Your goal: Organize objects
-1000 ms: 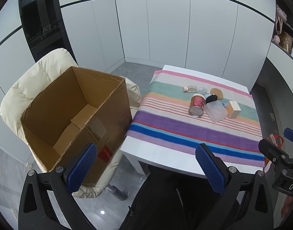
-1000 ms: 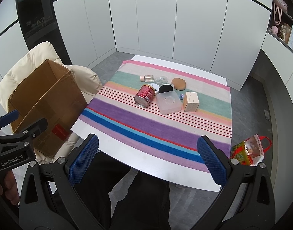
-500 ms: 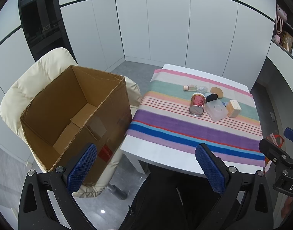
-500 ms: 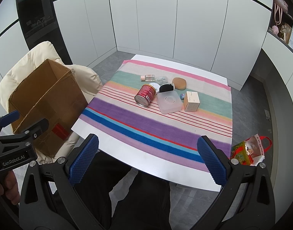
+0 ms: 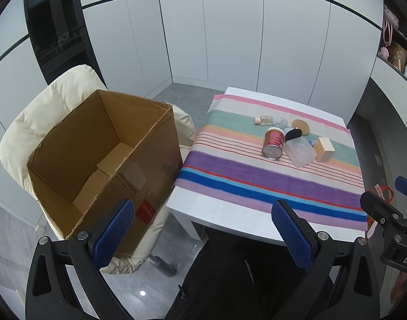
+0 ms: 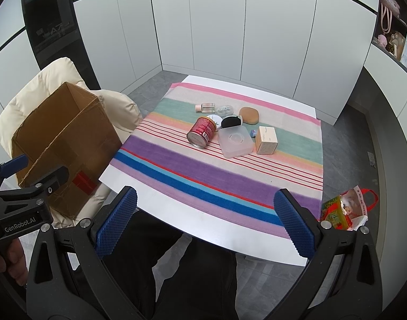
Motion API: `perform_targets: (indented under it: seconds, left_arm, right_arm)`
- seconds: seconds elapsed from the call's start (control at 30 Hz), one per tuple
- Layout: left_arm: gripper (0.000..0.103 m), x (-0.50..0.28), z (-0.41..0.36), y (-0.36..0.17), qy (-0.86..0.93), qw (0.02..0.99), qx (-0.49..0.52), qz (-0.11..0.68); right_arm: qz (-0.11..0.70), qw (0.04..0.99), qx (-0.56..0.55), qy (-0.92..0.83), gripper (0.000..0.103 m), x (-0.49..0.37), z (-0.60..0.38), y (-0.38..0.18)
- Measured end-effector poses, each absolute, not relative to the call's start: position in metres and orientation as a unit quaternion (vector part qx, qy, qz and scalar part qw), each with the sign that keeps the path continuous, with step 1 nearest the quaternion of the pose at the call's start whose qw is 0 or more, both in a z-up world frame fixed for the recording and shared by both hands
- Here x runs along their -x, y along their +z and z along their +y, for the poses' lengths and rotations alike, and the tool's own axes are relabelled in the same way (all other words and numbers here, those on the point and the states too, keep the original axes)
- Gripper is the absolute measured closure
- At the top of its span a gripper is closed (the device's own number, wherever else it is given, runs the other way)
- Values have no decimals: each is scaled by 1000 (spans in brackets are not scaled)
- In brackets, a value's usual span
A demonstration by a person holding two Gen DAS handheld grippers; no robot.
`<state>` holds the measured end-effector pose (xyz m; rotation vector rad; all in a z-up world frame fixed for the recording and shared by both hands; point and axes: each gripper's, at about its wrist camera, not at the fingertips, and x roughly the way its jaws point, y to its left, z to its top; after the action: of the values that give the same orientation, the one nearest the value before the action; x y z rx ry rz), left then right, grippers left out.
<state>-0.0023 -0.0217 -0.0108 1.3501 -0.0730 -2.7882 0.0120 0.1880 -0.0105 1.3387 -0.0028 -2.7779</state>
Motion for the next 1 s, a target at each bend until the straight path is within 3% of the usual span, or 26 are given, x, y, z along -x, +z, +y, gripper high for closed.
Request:
perform_targets:
  seconds: [1.0]
  left_arm:
    - [0,13,3,-13,-896,-12,-441,-42]
  right_arm:
    - [-12,9,-436,-900,0,-15,213,-8]
